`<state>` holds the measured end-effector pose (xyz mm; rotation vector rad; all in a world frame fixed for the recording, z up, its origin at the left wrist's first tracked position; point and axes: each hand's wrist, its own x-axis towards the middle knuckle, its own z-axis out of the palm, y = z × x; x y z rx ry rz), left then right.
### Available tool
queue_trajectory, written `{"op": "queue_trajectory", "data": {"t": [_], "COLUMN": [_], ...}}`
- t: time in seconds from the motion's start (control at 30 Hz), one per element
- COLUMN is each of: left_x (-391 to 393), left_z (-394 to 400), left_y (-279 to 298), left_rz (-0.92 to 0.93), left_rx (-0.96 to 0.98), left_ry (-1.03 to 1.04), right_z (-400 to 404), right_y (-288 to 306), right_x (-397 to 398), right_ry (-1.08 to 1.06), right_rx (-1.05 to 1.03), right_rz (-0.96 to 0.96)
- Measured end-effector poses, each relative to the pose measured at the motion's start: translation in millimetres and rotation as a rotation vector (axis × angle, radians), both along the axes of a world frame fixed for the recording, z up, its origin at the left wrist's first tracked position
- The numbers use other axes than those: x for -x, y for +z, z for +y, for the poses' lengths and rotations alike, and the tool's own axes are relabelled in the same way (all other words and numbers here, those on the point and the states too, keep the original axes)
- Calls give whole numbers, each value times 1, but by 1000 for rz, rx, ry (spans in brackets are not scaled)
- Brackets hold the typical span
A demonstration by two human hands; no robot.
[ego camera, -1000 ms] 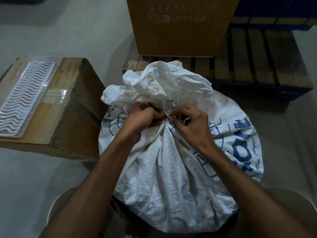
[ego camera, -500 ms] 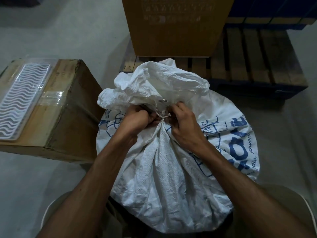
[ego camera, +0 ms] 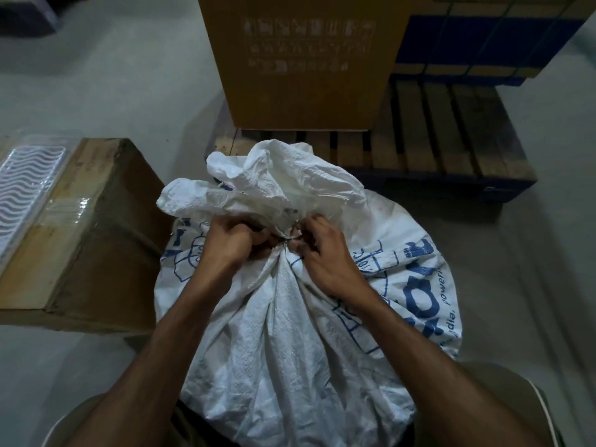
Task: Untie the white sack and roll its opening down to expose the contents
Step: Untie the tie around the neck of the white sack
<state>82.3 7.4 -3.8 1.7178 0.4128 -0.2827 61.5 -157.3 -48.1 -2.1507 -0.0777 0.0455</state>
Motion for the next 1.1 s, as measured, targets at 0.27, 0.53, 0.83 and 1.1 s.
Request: {"op": "queue_trajectory", "data": {"t": [0.27, 0.53, 0.83, 1.1], "left_x": [3, -5, -8, -1], "left_z": [2, 11, 11, 15], "left_y": [-13, -17, -31, -14], "left_rz": [-321, -20, -103, -221], "left_rx": [-439, -18, -60, -335], "left_ry": [-178, -65, -95, -447], "right_z": [-1, -3, 3, -1], "right_y": [-6, -13, -16, -14], "right_x": [-2, 1, -2, 0], "right_ry": [-11, -49, -49, -52], "right_rx": [52, 31, 130, 105], "right_rz": [-52, -186, -158, -105]}}
